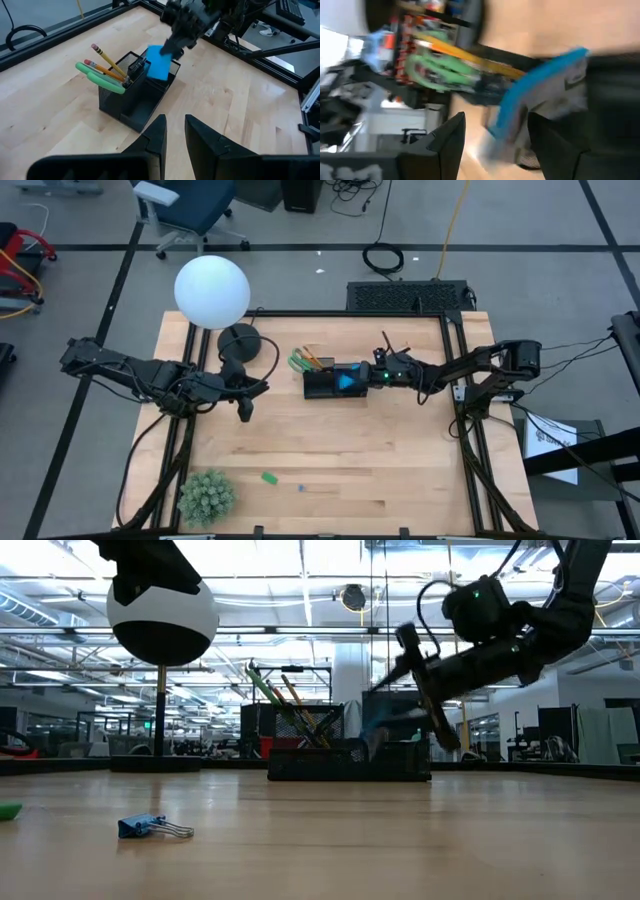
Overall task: Pick and place office supplies into organizer
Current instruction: Put the blue sticky notes into the black desk organizer, then put the green eraser into the black desk organizer
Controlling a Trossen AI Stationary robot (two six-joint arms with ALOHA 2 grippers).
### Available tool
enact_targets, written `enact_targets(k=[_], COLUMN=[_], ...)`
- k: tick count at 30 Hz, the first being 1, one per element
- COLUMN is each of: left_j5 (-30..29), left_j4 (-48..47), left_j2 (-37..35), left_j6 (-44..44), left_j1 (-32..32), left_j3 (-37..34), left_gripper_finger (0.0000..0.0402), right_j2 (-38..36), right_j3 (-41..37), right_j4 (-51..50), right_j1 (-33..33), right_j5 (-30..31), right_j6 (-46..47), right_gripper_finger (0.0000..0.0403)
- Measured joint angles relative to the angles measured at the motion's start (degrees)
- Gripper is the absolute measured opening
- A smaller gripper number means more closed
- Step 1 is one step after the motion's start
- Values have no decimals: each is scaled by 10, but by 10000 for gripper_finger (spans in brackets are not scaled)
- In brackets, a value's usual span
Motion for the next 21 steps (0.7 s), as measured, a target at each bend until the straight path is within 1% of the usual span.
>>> enact_targets(k=[1, 4, 8, 11, 21], left_j5=[2, 2, 2, 3, 7], left_j4=[0, 0, 0, 0, 0], left_j2=[0, 0, 0, 0, 0], left_j6=[0, -2, -3, -3, -6], left_j1=[0, 0, 0, 0, -1], left_j3=[0, 0, 0, 0, 0], left_gripper_finger=[63, 63, 62, 63, 63], right_j2=[-2, -2, -6, -6, -7], right_j3=[3, 3, 10, 6, 7], right_j4=[4, 0, 25, 7, 34], right_j1=[0, -3, -5, -10, -9], right_j5=[0, -1, 12, 13, 12], right_j6=[-13, 15, 9, 34, 30], right_gripper_finger=[204, 205, 207, 204, 196])
